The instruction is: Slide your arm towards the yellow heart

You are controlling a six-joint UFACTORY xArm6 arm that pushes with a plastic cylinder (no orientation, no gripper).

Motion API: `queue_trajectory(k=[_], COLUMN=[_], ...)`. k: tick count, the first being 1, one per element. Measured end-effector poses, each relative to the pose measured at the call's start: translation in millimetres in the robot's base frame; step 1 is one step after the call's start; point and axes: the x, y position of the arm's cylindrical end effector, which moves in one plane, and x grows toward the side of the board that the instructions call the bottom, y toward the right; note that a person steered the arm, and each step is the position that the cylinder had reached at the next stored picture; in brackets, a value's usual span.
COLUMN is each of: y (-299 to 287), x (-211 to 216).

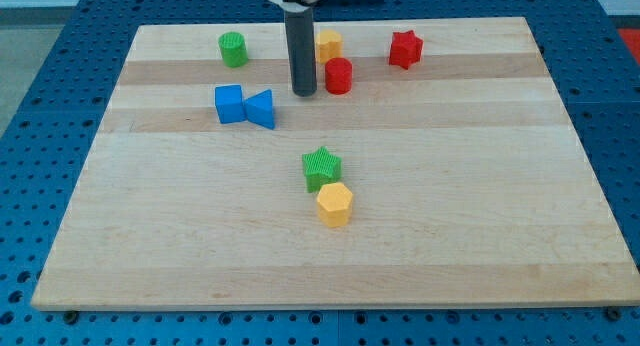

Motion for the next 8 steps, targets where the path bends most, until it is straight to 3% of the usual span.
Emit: queue_trajectory(k=[3,5,8], y=[112,63,69], x=[-8,-16,-27])
